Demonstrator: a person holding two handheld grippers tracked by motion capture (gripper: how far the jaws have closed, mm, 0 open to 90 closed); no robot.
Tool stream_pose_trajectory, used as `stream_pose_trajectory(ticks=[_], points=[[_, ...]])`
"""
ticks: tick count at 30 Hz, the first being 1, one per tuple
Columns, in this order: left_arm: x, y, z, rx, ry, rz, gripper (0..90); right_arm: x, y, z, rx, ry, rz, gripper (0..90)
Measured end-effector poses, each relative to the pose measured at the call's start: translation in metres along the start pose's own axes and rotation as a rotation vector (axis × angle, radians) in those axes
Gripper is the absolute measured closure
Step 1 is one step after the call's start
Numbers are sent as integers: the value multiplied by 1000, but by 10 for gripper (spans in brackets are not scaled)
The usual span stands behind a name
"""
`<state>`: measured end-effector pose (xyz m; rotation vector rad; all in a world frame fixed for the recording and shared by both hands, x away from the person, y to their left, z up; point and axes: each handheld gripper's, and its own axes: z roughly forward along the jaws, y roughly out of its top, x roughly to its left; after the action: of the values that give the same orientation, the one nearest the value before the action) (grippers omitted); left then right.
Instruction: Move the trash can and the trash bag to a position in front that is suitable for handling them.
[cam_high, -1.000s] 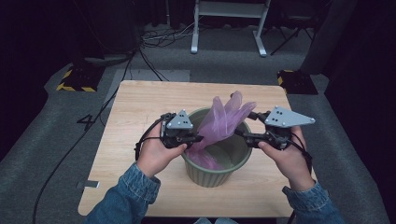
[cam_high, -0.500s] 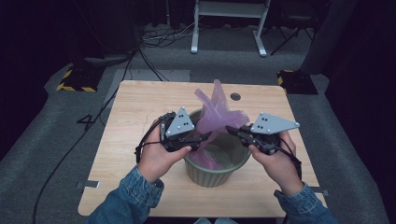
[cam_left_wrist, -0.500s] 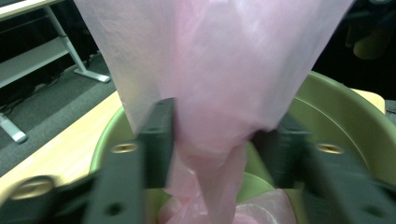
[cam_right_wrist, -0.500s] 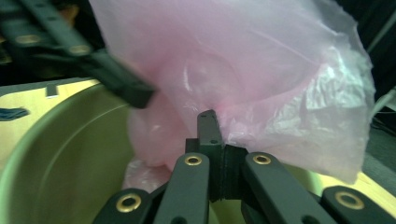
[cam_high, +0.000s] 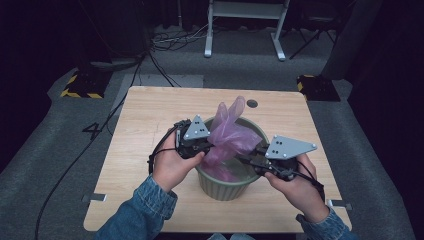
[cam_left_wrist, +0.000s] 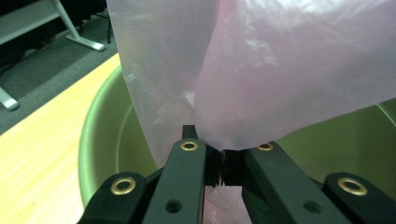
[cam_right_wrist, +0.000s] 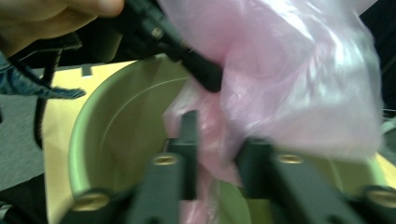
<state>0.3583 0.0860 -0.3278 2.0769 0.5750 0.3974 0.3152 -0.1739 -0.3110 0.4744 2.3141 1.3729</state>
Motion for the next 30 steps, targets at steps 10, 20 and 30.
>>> stream_pose_trajectory(ticks=[10,20,30], points=[[-1,0,3,19,-45,11,867,-21,11,-30,-82,-135,26,466],[-6,1,0,-34,-32,0,516,-29,9,-17,-23,-49,8,864],[-10,7,-21,-177,68,32,543,-15,8,-6,7,-25,62,899]])
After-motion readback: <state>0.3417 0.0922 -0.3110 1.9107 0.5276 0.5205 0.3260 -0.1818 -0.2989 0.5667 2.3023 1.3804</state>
